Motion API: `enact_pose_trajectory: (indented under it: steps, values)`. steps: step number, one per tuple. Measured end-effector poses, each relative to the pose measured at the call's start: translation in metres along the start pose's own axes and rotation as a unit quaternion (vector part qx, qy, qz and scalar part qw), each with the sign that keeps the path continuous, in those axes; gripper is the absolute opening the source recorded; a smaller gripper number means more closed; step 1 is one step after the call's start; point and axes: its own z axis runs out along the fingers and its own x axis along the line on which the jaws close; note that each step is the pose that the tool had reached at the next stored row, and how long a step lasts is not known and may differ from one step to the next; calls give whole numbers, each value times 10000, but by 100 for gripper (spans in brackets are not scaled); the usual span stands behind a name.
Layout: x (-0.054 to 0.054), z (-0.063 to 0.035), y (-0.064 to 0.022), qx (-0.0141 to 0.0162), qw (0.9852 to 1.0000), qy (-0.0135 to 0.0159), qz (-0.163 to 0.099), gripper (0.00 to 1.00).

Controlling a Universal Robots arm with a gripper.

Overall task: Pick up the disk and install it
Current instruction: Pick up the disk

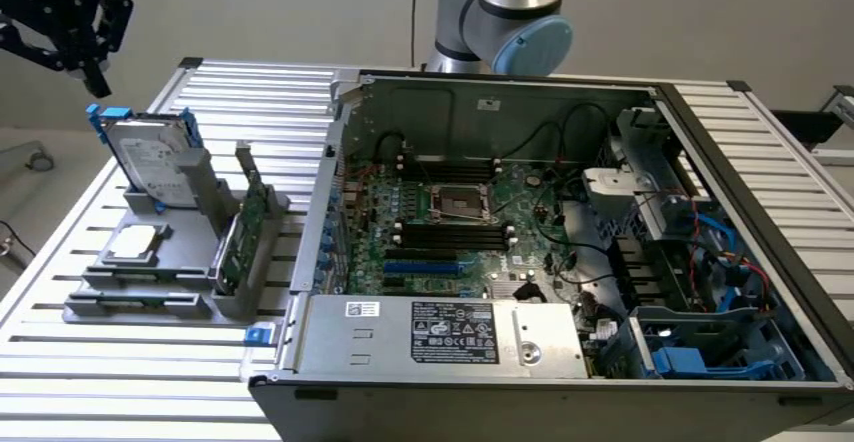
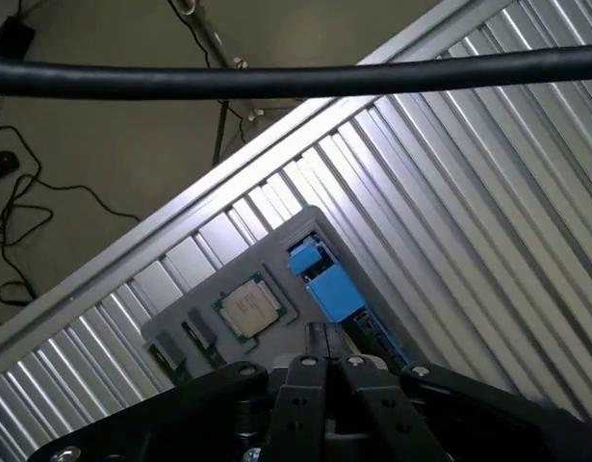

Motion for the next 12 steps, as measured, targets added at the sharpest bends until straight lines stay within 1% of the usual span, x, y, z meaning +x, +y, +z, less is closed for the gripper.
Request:
enact_pose_trajectory:
  steps: [3, 6, 9, 12]
  values:
    - [0, 0, 0, 8, 9996, 6, -275, 11]
    - [0, 1, 0, 14, 9985, 9, -548, 11]
    - [-1, 2, 0, 16, 9966, 5, -818, 11]
    - [0, 3, 0, 13, 9941, -7, -1080, 11]
